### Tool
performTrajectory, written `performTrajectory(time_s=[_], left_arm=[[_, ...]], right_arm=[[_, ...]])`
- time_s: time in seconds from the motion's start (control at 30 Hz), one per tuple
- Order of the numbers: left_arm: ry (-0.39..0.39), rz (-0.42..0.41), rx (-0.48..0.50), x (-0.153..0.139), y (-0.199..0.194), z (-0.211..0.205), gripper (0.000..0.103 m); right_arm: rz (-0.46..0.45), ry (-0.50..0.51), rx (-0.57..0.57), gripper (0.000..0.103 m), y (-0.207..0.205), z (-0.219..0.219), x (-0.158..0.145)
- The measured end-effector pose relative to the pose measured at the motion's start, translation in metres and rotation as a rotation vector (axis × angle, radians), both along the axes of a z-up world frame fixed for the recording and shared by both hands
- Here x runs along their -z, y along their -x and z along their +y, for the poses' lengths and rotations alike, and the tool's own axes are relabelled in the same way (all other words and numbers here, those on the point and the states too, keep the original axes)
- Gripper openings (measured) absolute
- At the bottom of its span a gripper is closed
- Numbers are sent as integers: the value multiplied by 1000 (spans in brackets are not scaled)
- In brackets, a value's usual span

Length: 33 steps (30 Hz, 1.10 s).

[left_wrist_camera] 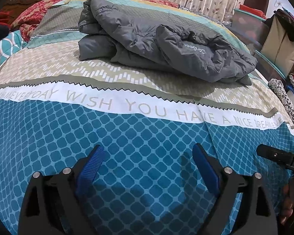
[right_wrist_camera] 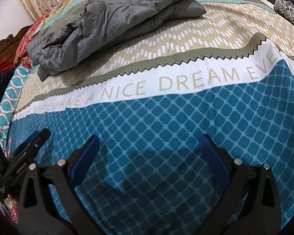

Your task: Fold large clothes

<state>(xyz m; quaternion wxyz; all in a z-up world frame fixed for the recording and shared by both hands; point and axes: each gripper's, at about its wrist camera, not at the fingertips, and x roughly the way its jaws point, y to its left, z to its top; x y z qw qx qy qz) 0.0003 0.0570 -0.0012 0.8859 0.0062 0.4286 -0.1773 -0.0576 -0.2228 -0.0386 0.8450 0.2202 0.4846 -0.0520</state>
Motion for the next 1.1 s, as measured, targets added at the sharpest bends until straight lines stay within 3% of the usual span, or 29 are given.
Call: performTrajectory(time_s=[0.27,0.53,1.1], left_arm=[[16,-9,21,0,0,-2,100],[16,-3,25,1,0,-2,100],[28,19,41,5,-5,-7,107]], right_arm=[[7,12,0,98,-3,6,0],[-14,-43,16,98,-1,-4,2],[-12,-41,18,98,-2,-5,0]])
